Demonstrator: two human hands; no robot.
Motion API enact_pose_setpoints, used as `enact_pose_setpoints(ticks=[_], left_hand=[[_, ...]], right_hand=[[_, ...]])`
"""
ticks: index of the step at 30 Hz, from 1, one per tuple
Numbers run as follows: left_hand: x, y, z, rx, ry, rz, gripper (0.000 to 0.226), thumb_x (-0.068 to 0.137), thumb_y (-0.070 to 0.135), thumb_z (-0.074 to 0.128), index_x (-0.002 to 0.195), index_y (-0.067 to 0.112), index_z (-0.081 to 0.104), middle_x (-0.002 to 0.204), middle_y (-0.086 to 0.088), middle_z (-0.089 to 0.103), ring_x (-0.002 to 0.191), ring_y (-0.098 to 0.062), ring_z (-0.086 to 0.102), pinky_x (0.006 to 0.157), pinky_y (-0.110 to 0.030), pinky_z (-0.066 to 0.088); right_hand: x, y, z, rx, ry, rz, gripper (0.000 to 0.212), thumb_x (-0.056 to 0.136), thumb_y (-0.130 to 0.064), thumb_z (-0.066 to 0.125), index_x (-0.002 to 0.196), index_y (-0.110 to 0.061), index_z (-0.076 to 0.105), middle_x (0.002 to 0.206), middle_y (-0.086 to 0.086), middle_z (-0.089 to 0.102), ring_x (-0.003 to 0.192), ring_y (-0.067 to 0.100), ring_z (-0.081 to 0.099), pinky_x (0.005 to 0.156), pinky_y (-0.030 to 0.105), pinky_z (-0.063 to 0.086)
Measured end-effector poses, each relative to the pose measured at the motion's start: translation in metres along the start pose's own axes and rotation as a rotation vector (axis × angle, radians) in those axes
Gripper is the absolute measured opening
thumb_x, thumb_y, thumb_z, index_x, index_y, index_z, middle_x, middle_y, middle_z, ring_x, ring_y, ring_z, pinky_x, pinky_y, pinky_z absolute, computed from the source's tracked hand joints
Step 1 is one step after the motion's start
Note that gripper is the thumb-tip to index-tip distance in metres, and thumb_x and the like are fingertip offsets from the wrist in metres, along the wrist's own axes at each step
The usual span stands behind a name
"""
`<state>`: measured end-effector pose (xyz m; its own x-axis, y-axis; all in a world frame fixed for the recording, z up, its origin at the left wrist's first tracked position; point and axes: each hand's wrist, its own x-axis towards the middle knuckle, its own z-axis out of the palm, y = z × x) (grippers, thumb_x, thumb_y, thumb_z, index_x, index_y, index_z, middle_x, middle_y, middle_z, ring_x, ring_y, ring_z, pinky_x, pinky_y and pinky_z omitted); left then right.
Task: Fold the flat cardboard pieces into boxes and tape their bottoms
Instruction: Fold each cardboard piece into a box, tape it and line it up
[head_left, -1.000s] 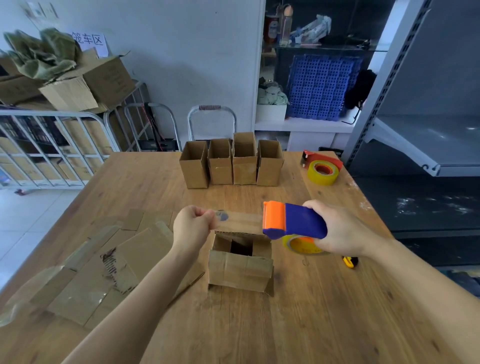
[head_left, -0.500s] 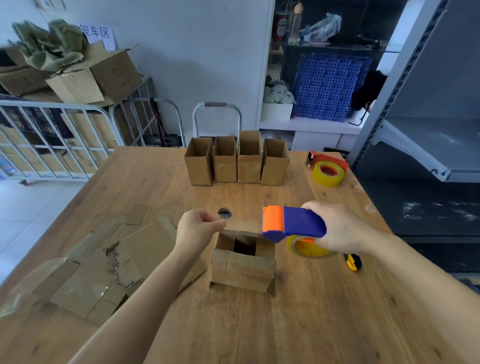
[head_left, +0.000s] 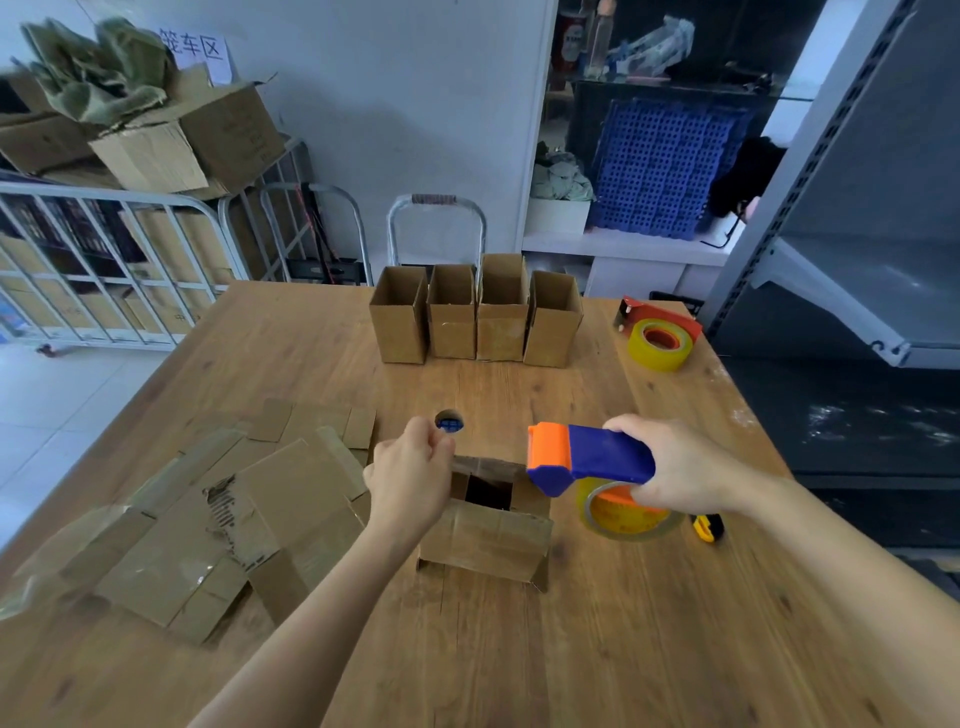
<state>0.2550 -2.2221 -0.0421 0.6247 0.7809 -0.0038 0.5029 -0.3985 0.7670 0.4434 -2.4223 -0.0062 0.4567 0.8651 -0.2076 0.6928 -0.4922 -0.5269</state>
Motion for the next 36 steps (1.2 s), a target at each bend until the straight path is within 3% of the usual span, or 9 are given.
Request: enact_pose_setpoints(ticks=[4, 7, 11, 16, 20, 27, 30, 36], left_hand=[[0.004, 0.016, -0.015, -0.249, -0.029, -0.101, 0.018, 0.091, 0.021, 0.054, 0.081, 0.007, 0.051, 0.076, -0.004, 0.059, 0.068, -0.019, 0.051, 0.062, -0.031, 0.041], [0.017, 0.031, -0.024, -0.357, -0.075, -0.13, 0.014, 0.088, 0.015, 0.061, 0.079, 0.007, 0.054, 0.066, -0.001, 0.053, 0.061, -0.015, 0.048, 0.059, -0.028, 0.041], [0.033, 0.055, -0.031, -0.791, -0.264, -0.411, 0.007, 0.087, 0.006, 0.063, 0.08, 0.007, 0.062, 0.055, 0.0, 0.051, 0.052, -0.01, 0.046, 0.048, -0.02, 0.037], [0.041, 0.077, -0.031, -0.962, -0.381, -0.587, 0.004, 0.089, 0.011, 0.062, 0.085, 0.012, 0.063, 0.052, 0.004, 0.053, 0.049, -0.005, 0.049, 0.049, -0.015, 0.037], [0.042, 0.088, -0.03, -0.986, -0.39, -0.594, 0.007, 0.088, 0.01, 0.062, 0.081, 0.012, 0.064, 0.053, 0.004, 0.054, 0.048, -0.005, 0.05, 0.042, -0.014, 0.037], [0.039, 0.101, -0.031, -1.005, -0.419, -0.531, 0.002, 0.088, 0.01, 0.063, 0.087, 0.012, 0.064, 0.053, 0.005, 0.055, 0.05, -0.005, 0.049, 0.044, -0.013, 0.037], [0.035, 0.109, -0.033, -0.979, -0.455, -0.449, 0.002, 0.088, 0.01, 0.063, 0.088, 0.011, 0.064, 0.052, 0.004, 0.055, 0.05, -0.005, 0.049, 0.045, -0.013, 0.037], [0.029, 0.126, -0.037, -0.96, -0.525, -0.332, 0.004, 0.089, 0.01, 0.062, 0.085, 0.012, 0.061, 0.053, 0.005, 0.055, 0.052, -0.005, 0.048, 0.05, -0.014, 0.036]], right_hand=[[-0.003, 0.004, -0.005, 0.136, 0.032, 0.009, 0.053, 0.072, -0.013, 0.081, 0.114, -0.032, 0.055, 0.1, -0.011, 0.063, 0.089, 0.009, 0.062, 0.071, 0.024, 0.054], [-0.003, 0.007, -0.01, 0.303, 0.032, 0.046, 0.05, 0.068, -0.012, 0.081, 0.11, -0.028, 0.06, 0.095, -0.004, 0.067, 0.083, 0.009, 0.064, 0.068, 0.022, 0.052], [-0.005, 0.019, -0.013, 0.724, -0.076, 0.19, 0.065, 0.05, -0.021, 0.08, 0.113, -0.019, 0.064, 0.097, 0.013, 0.071, 0.083, 0.022, 0.068, 0.068, 0.03, 0.056], [-0.008, 0.027, -0.008, 0.927, -0.181, 0.298, 0.057, 0.044, -0.02, 0.078, 0.097, -0.007, 0.063, 0.086, 0.016, 0.063, 0.074, 0.025, 0.061, 0.067, 0.035, 0.052], [-0.012, 0.028, -0.003, 1.05, -0.213, 0.285, 0.047, 0.047, -0.015, 0.077, 0.091, -0.006, 0.065, 0.08, 0.016, 0.06, 0.069, 0.024, 0.058, 0.066, 0.034, 0.051], [-0.019, 0.03, 0.007, 1.062, -0.205, 0.254, 0.06, 0.049, -0.012, 0.079, 0.104, -0.001, 0.058, 0.098, 0.025, 0.051, 0.082, 0.035, 0.052, 0.066, 0.036, 0.054], [-0.022, 0.029, 0.009, 1.089, -0.206, 0.255, 0.058, 0.047, -0.011, 0.08, 0.102, -0.006, 0.063, 0.095, 0.023, 0.058, 0.083, 0.034, 0.058, 0.067, 0.037, 0.056], [-0.023, 0.03, 0.016, 1.134, -0.193, 0.24, 0.076, 0.035, -0.013, 0.088, 0.105, -0.007, 0.061, 0.085, 0.014, 0.065, 0.077, 0.025, 0.066, 0.066, 0.036, 0.056]])
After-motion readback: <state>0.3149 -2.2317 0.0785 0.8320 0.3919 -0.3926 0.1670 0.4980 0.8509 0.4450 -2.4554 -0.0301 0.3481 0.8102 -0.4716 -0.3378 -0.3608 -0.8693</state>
